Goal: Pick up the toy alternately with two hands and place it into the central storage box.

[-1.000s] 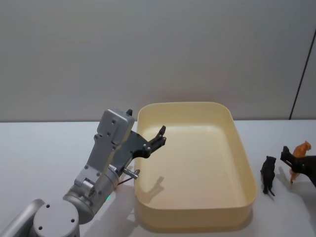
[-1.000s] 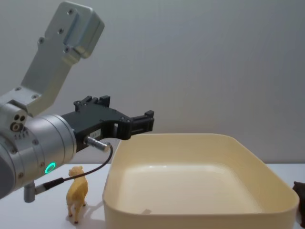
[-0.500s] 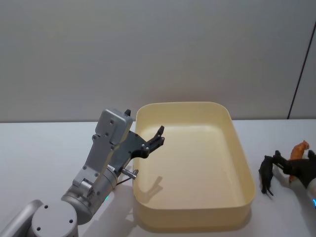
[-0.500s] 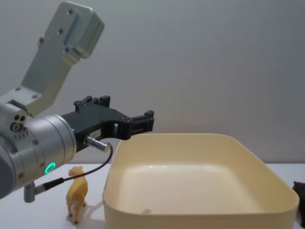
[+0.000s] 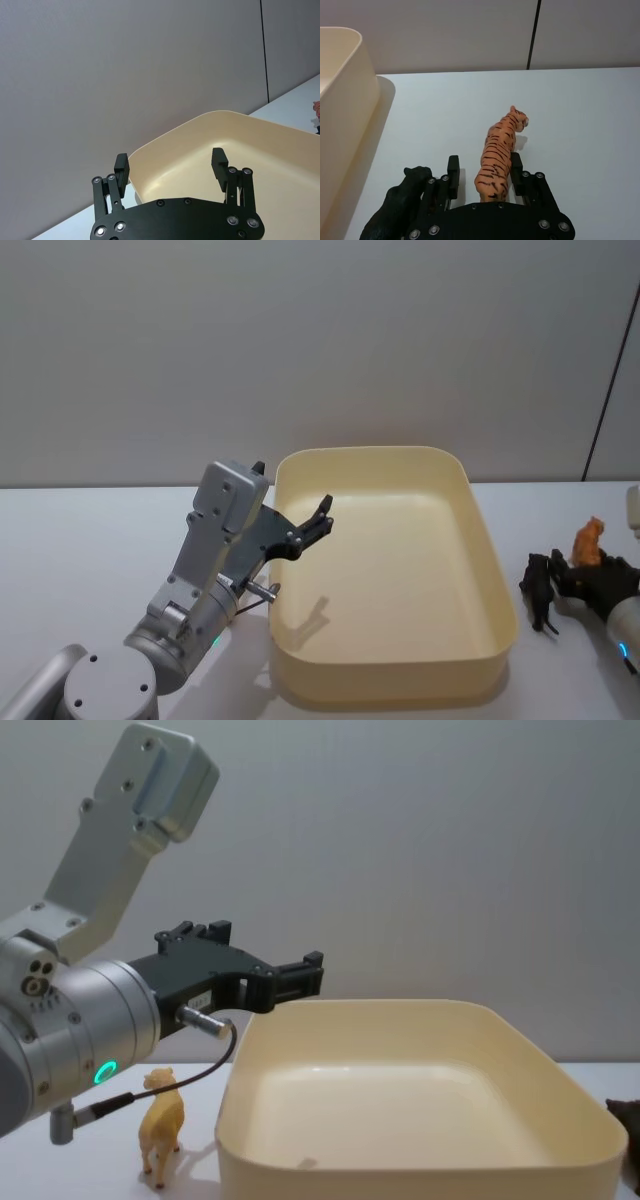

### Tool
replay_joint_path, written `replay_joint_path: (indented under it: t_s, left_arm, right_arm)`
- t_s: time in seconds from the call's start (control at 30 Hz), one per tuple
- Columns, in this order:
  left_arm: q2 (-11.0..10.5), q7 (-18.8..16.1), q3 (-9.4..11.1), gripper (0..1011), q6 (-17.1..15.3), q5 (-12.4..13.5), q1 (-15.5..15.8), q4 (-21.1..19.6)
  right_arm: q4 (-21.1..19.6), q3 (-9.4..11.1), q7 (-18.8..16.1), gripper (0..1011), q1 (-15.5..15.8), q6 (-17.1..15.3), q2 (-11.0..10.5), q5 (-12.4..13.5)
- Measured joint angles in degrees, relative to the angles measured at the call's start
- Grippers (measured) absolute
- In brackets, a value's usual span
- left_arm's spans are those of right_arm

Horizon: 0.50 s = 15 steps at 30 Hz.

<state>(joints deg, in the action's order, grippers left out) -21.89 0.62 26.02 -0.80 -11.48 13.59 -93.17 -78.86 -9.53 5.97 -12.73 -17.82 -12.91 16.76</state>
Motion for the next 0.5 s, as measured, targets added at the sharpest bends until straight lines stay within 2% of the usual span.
replay_joint_path:
  t_s: [0.07, 0.1, 0.13, 0.2, 0.3, 0.33, 0.5]
  left_arm:
    - [0.0, 0.0, 0.0, 1001, 0.0, 0.0, 0.0, 0.0]
    - [0.0, 0.0, 0.0, 1001, 0.0, 0.0, 0.0, 0.0]
    - [0.0, 0.0, 0.0, 1001, 0.0, 0.0, 0.0, 0.0]
    - [0.0, 0.0, 0.0, 1001, 0.0, 0.0, 0.0, 0.0]
    - [0.0, 0.0, 0.0, 1001, 0.0, 0.0, 0.0, 0.0]
    - [0.0, 0.0, 0.0, 1001, 0.0, 0.0, 0.0, 0.0]
    - [0.0, 0.0, 0.0, 1001, 0.0, 0.0, 0.0, 0.0]
  right_arm:
    - [0.1, 0.0, -0.1, 567, -0.1, 0.0, 0.1, 0.0]
    - [0.3, -0.1, -0.2, 506, -0.2, -0.1, 0.1, -0.1]
    - [0.3, -0.1, -0.2, 506, -0.2, -0.1, 0.1, -0.1]
    - [0.5, -0.1, -0.3, 427, -0.3, -0.1, 0.2, -0.1]
    - [0.5, -0.1, -0.3, 367, -0.3, -0.1, 0.2, -0.2]
    - [0.5, -0.1, -0.4, 312, -0.3, 0.0, 0.2, -0.3]
    - [0.4, -0.2, -0.4, 282, -0.2, 1.3, 0.2, -1.2]
